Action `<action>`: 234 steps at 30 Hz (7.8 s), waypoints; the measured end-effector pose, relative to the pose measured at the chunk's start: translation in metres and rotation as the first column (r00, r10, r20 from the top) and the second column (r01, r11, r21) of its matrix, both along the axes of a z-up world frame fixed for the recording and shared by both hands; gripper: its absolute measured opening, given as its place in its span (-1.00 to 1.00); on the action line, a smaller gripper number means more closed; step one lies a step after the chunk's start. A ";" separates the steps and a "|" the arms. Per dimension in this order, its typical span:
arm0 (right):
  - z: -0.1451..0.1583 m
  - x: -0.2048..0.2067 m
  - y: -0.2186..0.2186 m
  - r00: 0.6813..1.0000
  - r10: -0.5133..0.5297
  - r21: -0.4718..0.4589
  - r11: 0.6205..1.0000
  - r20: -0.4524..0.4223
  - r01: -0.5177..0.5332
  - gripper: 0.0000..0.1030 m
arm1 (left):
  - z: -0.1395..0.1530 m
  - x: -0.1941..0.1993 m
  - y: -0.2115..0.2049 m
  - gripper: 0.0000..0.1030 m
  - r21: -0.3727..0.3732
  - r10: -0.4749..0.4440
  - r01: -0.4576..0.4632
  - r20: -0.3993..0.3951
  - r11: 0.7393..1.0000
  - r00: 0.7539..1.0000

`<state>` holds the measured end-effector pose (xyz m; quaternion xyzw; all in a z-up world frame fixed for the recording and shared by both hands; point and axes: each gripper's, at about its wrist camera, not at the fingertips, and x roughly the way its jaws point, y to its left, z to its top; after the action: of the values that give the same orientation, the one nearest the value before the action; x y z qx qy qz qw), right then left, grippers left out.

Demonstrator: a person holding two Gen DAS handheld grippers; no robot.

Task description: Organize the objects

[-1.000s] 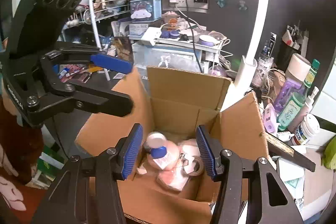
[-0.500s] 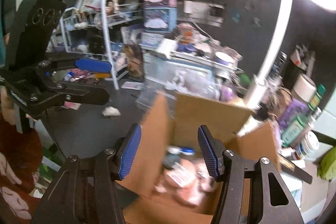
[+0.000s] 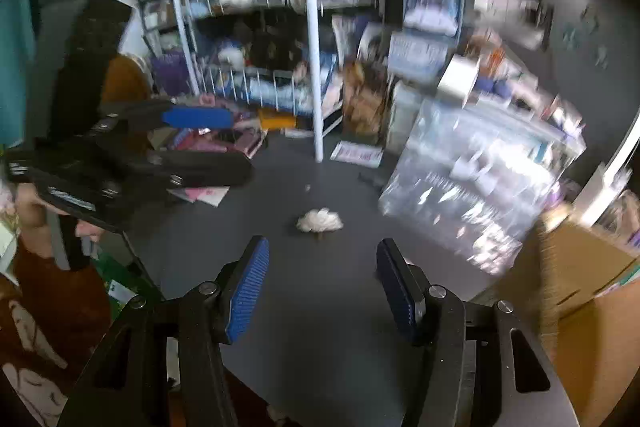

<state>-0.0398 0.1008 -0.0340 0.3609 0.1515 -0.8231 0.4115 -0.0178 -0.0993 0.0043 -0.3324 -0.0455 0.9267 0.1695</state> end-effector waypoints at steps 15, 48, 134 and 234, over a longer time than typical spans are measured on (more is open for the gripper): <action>-0.117 -0.077 -0.010 0.957 -0.288 0.208 0.935 -0.027 0.287 0.02 | -0.039 0.006 -0.022 0.67 0.027 0.032 -0.034 0.064 0.999 0.997; 0.007 0.045 0.003 0.978 0.117 -0.061 0.990 -0.175 -0.130 -0.31 | 0.017 0.009 0.064 -0.28 0.090 -0.300 0.293 0.070 0.952 0.951; -0.121 -0.073 -0.104 0.998 0.037 0.112 0.993 0.049 -0.043 0.09 | -0.088 -0.036 -0.058 0.69 0.068 0.098 -0.111 0.173 0.991 0.980; 0.048 -0.008 0.173 0.949 -0.180 -0.065 0.984 -0.258 0.168 0.92 | 0.068 -0.009 0.190 0.99 -0.104 -0.080 0.066 -0.138 0.992 0.987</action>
<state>-0.0473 0.2738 0.0144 0.2519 0.1548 -0.8997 0.3211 -0.0264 0.0905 0.0727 -0.2751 0.0248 0.9422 0.1897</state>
